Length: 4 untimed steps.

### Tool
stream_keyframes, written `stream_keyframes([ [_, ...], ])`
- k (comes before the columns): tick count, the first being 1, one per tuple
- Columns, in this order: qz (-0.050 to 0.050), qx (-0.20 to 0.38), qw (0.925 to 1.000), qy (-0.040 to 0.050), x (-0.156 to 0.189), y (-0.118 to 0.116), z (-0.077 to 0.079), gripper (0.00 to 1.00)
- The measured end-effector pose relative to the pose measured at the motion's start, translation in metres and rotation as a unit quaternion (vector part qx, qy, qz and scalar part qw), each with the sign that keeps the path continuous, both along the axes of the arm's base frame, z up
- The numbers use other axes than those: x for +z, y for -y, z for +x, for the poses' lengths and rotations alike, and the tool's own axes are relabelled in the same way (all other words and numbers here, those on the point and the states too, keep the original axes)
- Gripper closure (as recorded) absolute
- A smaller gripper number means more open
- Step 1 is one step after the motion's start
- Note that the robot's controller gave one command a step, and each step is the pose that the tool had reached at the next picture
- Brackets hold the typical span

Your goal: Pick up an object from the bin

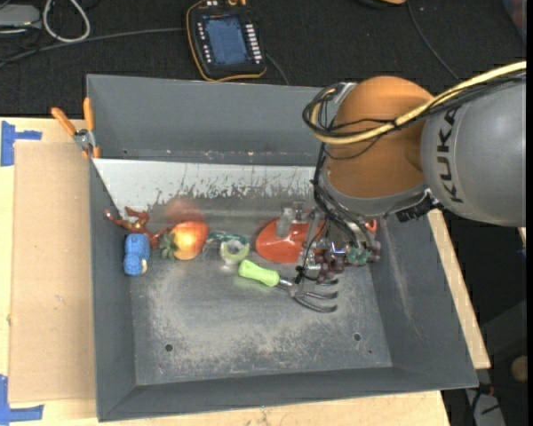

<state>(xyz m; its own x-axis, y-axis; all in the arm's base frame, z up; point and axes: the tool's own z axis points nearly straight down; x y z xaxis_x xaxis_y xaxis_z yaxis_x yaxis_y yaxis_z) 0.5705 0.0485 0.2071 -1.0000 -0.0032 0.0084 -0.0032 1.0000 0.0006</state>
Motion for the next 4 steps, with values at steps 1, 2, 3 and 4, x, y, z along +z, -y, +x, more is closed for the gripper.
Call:
stream_keyframes([
  [1, 0.0, -0.001, 1.0, 0.0036, 0.004, 0.0, 0.002, 0.0],
  [2, 0.001, 0.069, 0.9976, -0.0031, -0.141, 0.13, 0.041, 0.0],
  [3, 0.002, -0.033, 0.9994, 0.0098, -0.058, 0.105, 0.033, 0.0],
  [4, 0.003, 0.122, 0.9925, -0.0007, -0.108, 0.185, 0.051, 0.0],
])
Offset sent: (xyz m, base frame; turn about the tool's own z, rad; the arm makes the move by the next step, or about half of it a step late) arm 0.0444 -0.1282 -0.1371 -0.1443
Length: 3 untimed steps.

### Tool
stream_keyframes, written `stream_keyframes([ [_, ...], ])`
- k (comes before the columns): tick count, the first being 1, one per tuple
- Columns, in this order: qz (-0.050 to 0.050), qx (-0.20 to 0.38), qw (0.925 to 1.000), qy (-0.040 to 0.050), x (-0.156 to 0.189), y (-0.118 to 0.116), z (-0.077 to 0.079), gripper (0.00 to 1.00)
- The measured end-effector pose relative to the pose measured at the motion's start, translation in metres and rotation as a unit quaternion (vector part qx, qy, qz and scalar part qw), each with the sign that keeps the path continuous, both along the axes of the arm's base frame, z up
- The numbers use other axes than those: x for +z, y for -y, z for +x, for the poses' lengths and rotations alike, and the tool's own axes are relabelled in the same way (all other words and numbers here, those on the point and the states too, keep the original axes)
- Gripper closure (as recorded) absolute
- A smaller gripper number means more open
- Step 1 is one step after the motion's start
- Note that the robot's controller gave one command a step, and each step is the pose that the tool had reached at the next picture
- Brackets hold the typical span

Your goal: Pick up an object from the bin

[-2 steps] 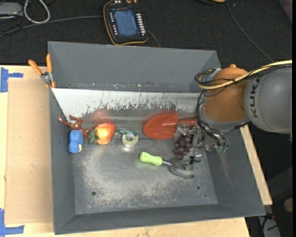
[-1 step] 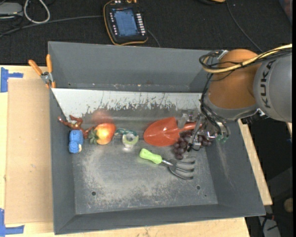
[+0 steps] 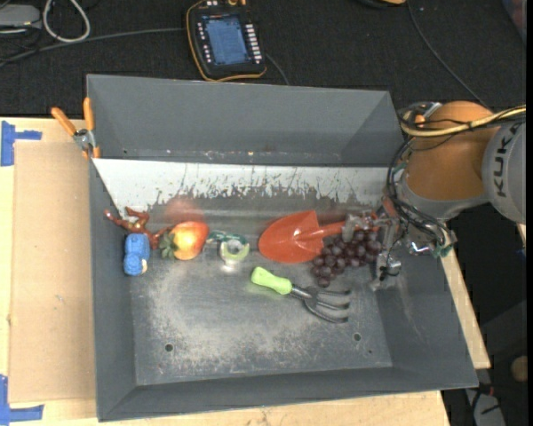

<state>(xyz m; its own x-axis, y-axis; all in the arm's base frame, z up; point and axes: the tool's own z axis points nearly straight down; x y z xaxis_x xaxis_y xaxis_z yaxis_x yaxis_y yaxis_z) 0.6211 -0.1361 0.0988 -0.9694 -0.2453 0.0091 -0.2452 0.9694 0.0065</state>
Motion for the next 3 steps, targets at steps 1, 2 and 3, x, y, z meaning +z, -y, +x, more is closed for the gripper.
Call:
stream_keyframes([
  [1, 0.002, -0.038, 0.9992, 0.0099, -0.027, -0.009, 0.0, 0.0],
  [2, 0.001, 0.036, 0.9993, 0.0105, -0.026, -0.022, 0.003, 1.0],
  [3, 0.001, 0.035, 0.9993, 0.0104, -0.027, -0.022, 0.003, 1.0],
])
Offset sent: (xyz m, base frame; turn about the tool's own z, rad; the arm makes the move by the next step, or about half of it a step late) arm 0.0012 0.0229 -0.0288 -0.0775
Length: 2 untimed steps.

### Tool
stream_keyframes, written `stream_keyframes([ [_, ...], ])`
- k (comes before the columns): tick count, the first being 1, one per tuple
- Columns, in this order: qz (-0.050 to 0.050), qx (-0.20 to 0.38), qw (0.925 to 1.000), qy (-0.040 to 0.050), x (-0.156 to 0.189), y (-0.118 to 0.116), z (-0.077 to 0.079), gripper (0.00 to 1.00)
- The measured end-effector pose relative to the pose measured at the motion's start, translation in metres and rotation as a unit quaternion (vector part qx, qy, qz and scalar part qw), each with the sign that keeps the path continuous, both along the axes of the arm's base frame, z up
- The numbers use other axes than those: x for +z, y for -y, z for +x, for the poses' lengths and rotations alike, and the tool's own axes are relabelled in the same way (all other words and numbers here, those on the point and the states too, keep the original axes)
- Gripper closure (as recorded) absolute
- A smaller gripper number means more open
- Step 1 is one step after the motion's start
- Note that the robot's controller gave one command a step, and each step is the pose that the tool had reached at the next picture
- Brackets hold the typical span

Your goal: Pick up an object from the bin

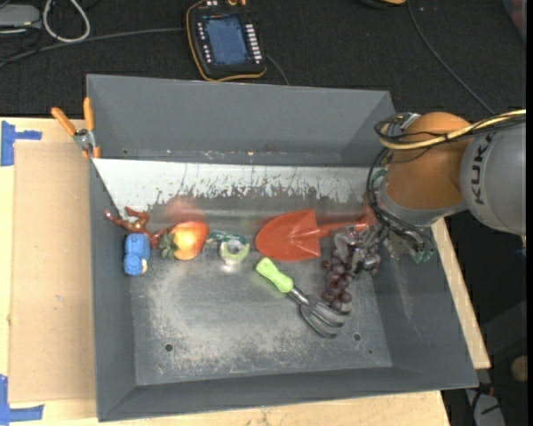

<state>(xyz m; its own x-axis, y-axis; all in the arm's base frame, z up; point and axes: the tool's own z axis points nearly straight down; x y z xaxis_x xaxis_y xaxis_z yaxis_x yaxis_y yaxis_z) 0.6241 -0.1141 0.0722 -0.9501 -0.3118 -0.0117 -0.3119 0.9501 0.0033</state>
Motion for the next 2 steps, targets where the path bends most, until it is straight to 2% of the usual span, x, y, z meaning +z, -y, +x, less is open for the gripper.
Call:
stream_keyframes([
  [1, 0.001, 0.0, 1.0, -0.0062, 0.017, -0.001, -0.004, 1.0],
  [2, 0.0, -0.001, 1.0, -0.002, 0.049, -0.001, -0.001, 1.0],
])
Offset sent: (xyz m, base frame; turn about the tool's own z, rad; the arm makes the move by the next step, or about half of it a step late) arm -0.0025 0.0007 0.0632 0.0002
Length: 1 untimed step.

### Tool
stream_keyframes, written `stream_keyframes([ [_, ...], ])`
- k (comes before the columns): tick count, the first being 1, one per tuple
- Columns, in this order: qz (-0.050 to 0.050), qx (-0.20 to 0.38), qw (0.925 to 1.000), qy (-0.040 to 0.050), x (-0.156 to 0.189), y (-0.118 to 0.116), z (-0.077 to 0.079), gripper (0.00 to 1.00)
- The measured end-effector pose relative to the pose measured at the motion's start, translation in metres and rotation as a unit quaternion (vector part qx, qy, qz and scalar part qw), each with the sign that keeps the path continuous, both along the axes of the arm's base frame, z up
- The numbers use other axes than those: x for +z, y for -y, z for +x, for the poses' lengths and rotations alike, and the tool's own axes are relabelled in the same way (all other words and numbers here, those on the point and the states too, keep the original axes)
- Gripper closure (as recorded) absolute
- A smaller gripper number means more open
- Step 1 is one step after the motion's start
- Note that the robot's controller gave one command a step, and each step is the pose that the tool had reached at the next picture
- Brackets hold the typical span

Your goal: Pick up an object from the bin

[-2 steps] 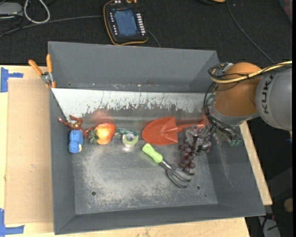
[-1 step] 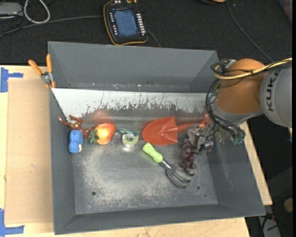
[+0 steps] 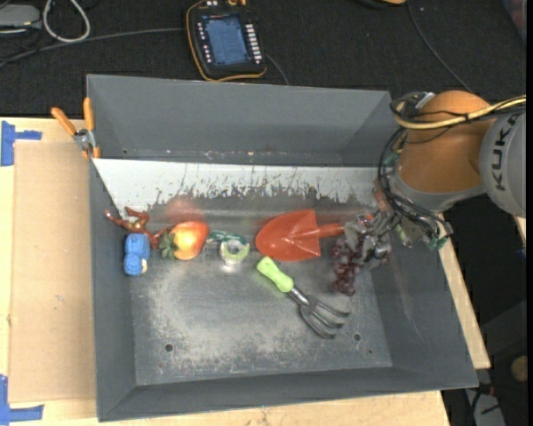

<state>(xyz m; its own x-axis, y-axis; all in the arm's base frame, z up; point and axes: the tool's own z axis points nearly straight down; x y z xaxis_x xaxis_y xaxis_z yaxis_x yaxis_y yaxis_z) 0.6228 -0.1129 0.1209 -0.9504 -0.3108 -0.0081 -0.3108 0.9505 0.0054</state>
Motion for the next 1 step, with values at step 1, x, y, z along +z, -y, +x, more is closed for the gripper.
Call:
stream_keyframes([
  [1, 0.001, -0.002, 1.0, -0.0006, 0.0226, -0.0005, -0.0005, 1.0],
])
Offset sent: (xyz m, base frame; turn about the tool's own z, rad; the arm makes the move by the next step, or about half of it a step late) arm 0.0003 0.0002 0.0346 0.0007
